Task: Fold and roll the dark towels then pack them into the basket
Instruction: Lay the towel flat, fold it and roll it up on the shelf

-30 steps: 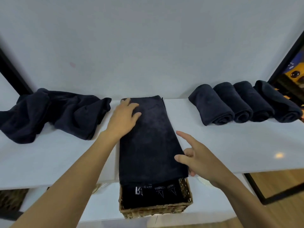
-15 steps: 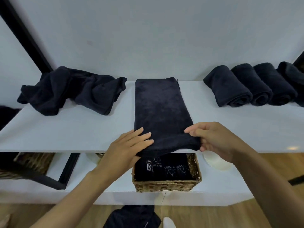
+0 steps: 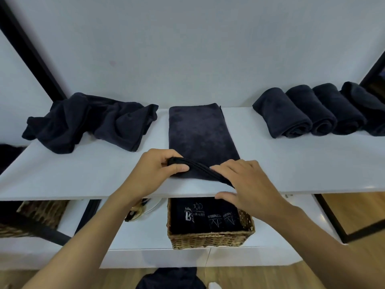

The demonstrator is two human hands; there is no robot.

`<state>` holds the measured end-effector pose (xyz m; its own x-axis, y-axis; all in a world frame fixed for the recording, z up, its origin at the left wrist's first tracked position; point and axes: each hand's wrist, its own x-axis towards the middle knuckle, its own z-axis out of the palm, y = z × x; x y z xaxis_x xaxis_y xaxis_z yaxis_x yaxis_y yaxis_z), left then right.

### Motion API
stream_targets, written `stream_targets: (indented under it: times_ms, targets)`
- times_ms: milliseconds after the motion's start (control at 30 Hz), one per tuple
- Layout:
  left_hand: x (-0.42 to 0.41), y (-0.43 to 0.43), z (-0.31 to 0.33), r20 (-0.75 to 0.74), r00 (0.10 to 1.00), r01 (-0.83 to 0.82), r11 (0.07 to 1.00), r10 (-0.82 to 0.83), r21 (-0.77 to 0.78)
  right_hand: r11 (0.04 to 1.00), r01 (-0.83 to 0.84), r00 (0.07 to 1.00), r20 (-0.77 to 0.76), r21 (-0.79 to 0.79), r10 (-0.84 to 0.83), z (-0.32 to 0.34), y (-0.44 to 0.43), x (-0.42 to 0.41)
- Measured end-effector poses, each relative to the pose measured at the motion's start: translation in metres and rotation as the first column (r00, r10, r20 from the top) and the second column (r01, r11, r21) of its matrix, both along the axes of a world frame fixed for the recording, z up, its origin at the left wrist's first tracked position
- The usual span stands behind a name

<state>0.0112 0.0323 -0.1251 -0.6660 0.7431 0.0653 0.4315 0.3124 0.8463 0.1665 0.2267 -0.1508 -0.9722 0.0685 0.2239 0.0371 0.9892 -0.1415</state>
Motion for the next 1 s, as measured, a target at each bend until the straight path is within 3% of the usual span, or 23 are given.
stream_targets:
  times_ms: [133, 233, 333, 400, 467, 533, 600, 667, 733, 800, 900, 1000]
  targets:
    - [-0.007, -0.003, 0.004, 0.099, 0.995, -0.013, 1.000, 0.013, 0.004, 0.924, -0.013, 0.999, -0.036, -0.382, -0.001, 0.021, 0.024, -0.001]
    - [-0.009, -0.003, 0.005, 0.195, 0.979, -0.061, 0.998, 0.057, 0.011, 0.714, 0.076, 0.996, 0.081, -0.696, -0.027, 0.033, 0.037, -0.007]
    - [-0.013, -0.001, 0.000, 0.226, 0.962, -0.159, 0.987, 0.154, 0.002, 0.623, 0.190, 0.981, 0.167, -0.759, -0.095, 0.026, 0.048, -0.015]
    - [-0.013, 0.001, -0.005, 0.215, 0.950, -0.230, 0.973, 0.227, -0.009, 0.624, 0.259, 0.966, 0.210, -0.738, -0.152, 0.021, 0.051, -0.020]
    - [-0.012, 0.003, -0.010, 0.185, 0.942, -0.282, 0.959, 0.281, -0.020, 0.731, 0.267, 0.962, 0.124, -0.628, -0.244, 0.018, 0.048, -0.022]
    - [-0.010, 0.007, -0.012, 0.131, 0.939, -0.316, 0.948, 0.317, -0.028, 0.860, 0.146, 0.948, -0.179, -0.490, -0.263, 0.023, 0.037, -0.017]
    - [-0.009, 0.010, -0.014, 0.080, 0.933, -0.348, 0.937, 0.350, -0.036, 0.962, -0.081, 0.902, -0.430, -0.261, -0.040, 0.023, 0.025, -0.010]
    - [-0.008, 0.012, -0.013, 0.039, 0.927, -0.371, 0.927, 0.373, -0.047, 0.974, -0.213, 0.902, -0.368, 0.080, 0.227, 0.010, 0.017, -0.009]
    - [-0.008, 0.015, -0.013, -0.009, 0.924, -0.381, 0.923, 0.381, -0.045, 0.945, -0.198, 0.940, -0.223, 0.261, 0.259, -0.006, 0.019, -0.013]
    - [-0.008, 0.017, -0.013, -0.100, 0.926, -0.369, 0.929, 0.364, -0.028, 0.953, -0.168, 0.961, -0.174, 0.253, 0.215, -0.012, 0.027, -0.018]
    - [-0.006, 0.014, -0.016, -0.351, 0.906, -0.283, 0.955, 0.235, -0.091, 0.961, -0.202, 0.966, -0.126, 0.188, 0.228, -0.011, 0.038, -0.025]
    - [-0.004, 0.001, -0.017, -0.624, 0.781, -0.155, 0.955, -0.039, -0.254, 0.980, -0.191, 0.980, -0.048, 0.056, 0.194, 0.002, 0.039, -0.031]
